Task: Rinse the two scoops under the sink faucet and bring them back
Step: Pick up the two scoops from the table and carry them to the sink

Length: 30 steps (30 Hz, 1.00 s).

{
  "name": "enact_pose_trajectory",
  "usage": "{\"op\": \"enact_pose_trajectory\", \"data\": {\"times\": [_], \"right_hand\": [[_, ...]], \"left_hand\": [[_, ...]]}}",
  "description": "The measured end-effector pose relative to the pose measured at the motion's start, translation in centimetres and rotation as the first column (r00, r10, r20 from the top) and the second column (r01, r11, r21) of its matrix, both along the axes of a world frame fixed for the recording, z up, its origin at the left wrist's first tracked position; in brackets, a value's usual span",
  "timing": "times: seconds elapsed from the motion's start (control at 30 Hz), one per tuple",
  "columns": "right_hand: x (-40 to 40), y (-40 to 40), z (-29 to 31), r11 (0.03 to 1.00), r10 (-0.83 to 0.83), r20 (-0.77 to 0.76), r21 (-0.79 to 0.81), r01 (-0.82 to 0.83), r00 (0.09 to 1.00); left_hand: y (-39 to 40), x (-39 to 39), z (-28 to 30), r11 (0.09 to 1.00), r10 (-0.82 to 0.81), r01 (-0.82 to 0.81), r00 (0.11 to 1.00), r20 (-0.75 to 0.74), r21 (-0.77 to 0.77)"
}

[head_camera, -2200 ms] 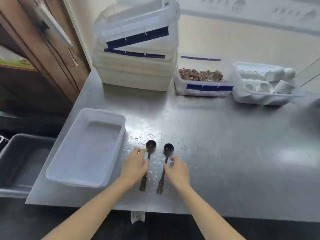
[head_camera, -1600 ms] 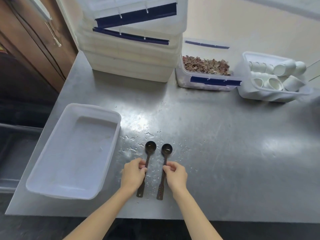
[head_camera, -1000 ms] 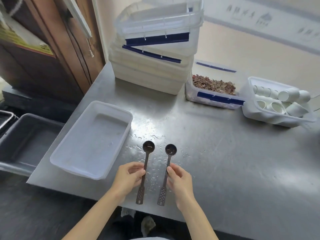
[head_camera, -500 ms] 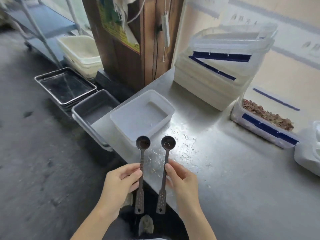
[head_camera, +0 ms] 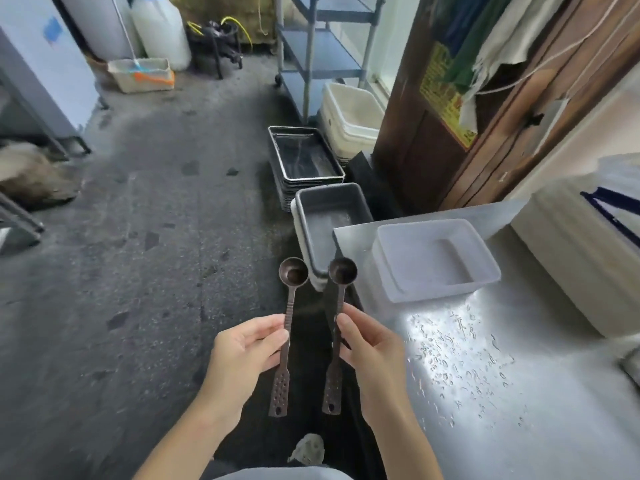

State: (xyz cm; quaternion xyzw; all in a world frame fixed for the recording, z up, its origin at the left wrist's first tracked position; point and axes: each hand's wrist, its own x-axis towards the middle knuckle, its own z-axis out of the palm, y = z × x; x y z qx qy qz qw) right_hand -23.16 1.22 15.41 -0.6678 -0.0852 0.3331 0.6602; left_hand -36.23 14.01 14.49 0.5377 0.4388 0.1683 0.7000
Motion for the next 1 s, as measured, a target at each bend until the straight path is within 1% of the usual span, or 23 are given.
{"op": "enact_pose_trajectory", "data": {"times": [0.13,0.27,0.5,0.7,0.87,1.0], "right_hand": [[-4.0,5.5,0.4,0.988,0.150,0.033,0.025,-0.151,0.988],[-9.4,11.3,0.8,0.963,0.270,0.047,0.017,-0.271,0.962],[-20.6,21.6,1.3,0.881,0.472,0.052,0.013,-0.473,0.880],[-29.7,28.9,2.0,0.776,0.629,0.087,-0.004,-0.631,0.773],[-36.0,34.5,2.3,0.650,0.758,0.066,0.017,-0.760,0.649],[-40.9,39.5,1.6,0.531,0.845,0.036,0.049,-0.846,0.533]], "left_hand": [[3.6,-5.8,-0.1,0.989,0.147,-0.147,0.988,0.038,-0.013],[7.4,-12.5,0.3,0.963,0.269,-0.268,0.961,0.060,-0.030],[14.2,-25.0,0.4,0.881,0.472,-0.473,0.878,0.078,-0.003],[18.7,-34.7,0.8,0.766,0.635,-0.639,0.769,0.067,0.066],[21.1,-41.0,0.6,0.645,0.757,-0.761,0.648,0.084,0.064],[23.5,-45.6,0.1,0.551,0.829,-0.832,0.554,0.080,0.057]]}}
